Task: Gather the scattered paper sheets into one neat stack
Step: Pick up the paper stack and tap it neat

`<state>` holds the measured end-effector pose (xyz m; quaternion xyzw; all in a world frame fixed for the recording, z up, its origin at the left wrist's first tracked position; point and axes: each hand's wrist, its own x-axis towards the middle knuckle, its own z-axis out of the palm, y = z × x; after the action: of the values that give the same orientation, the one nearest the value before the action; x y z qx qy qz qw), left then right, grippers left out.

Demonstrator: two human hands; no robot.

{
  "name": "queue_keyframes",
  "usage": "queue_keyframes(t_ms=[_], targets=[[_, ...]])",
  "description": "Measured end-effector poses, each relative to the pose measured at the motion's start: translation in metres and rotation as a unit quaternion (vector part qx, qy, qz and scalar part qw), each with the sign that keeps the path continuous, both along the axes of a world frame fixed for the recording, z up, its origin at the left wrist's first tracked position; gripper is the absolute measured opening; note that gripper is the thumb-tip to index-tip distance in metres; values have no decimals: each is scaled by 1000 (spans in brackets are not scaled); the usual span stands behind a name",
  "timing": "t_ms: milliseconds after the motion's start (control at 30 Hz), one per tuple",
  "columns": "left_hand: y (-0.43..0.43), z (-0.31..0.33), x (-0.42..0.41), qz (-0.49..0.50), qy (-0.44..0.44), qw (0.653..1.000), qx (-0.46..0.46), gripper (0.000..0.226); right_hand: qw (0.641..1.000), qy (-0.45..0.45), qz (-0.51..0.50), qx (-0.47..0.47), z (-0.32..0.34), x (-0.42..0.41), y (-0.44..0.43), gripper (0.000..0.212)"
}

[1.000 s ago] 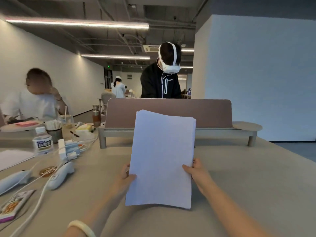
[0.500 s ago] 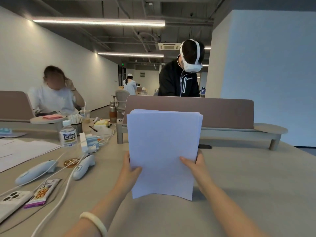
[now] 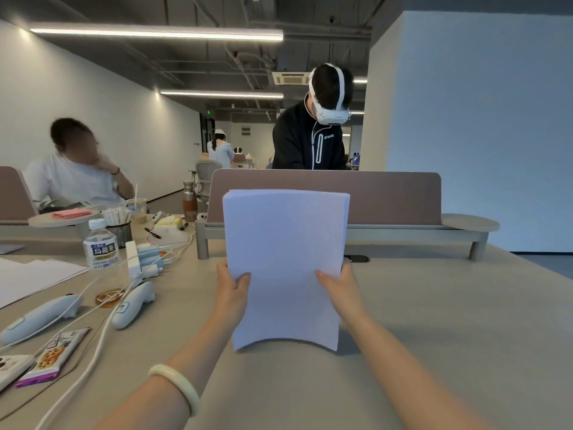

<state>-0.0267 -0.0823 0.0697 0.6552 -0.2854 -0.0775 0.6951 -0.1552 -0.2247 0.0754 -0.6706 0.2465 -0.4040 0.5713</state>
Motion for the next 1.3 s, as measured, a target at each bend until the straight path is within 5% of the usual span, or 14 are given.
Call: queue_keyframes(t_ms=[133, 500, 733, 833, 933, 1000, 1067, 1167, 1233, 1300], targets=[[-3, -28, 6, -16, 89, 996, 19, 23, 999, 24, -16, 18, -23, -4, 5, 27], [0, -43, 8, -50, 52, 997, 36, 38, 998, 52, -17, 36, -45, 5, 0, 30], [2, -39, 4, -78, 43, 996, 17, 37, 990, 117, -36, -69, -28, -2, -10, 22], [12, -34, 10, -87, 87, 992, 5, 43, 958, 198, -20, -209, 15, -7, -26, 21], [25, -18, 32, 95, 89, 991, 24, 103, 887, 300, 11, -351, 65, -8, -33, 10], [37, -6, 44, 186, 27, 981, 49, 114, 830, 361, 43, -422, 91, -4, -27, 14], [44, 0, 53, 126, -24, 991, 40, 99, 763, 419, 65, -489, 104, 4, -15, 15], [47, -8, 50, -45, 16, 999, 18, 60, 702, 471, 92, -527, 101, 13, 0, 10], [48, -20, 49, -40, 32, 999, 18, 37, 712, 469, 106, -511, 93, 15, -4, 10], [48, -24, 49, -39, 27, 999, 9, 27, 766, 438, 105, -458, 90, 11, -17, 15]])
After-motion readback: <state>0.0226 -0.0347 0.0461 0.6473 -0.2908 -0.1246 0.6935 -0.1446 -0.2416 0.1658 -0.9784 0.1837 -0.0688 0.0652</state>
